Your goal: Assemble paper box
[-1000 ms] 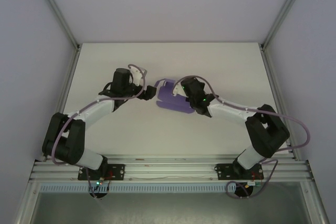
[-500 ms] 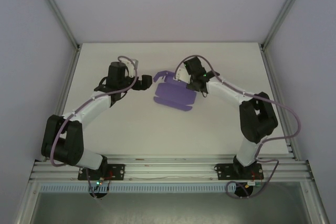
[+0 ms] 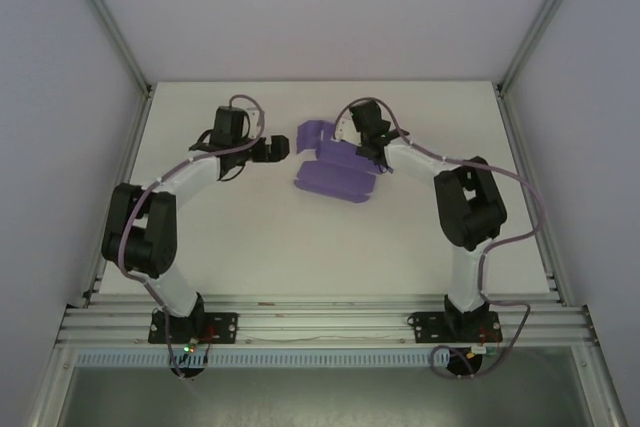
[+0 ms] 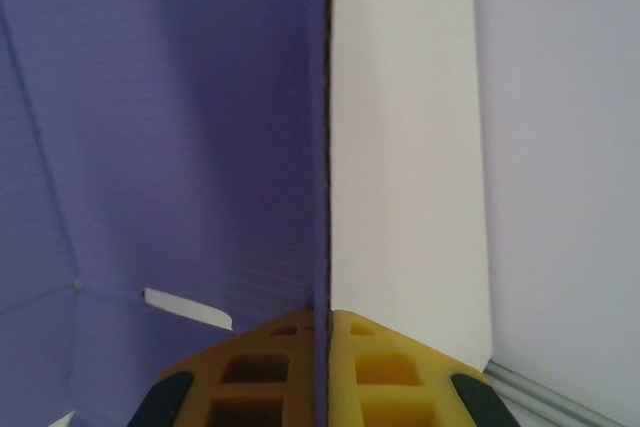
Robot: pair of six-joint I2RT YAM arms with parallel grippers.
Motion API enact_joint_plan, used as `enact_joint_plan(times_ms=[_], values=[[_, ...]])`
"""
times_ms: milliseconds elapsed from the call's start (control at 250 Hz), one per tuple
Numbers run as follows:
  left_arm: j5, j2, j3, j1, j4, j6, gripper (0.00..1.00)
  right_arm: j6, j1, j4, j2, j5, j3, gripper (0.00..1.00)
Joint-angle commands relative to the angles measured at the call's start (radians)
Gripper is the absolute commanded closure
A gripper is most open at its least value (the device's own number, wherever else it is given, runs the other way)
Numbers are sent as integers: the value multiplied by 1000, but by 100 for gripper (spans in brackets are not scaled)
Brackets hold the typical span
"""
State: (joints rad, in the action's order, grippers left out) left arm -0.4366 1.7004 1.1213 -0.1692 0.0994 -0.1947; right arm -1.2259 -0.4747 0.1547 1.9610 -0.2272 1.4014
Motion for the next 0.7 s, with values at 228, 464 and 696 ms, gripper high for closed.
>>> enact_joint_plan(times_ms=[228, 464, 696], values=[[65, 100, 89, 37, -23, -90, 0, -206, -38, -473, -15, -91, -284, 100], [48, 266, 203, 51, 10, -83, 0, -187, -87, -508, -52, -79, -341, 100], [-198, 325, 176, -6, -125, -36, 19, -161, -91, -477, -50, -98, -346, 100]])
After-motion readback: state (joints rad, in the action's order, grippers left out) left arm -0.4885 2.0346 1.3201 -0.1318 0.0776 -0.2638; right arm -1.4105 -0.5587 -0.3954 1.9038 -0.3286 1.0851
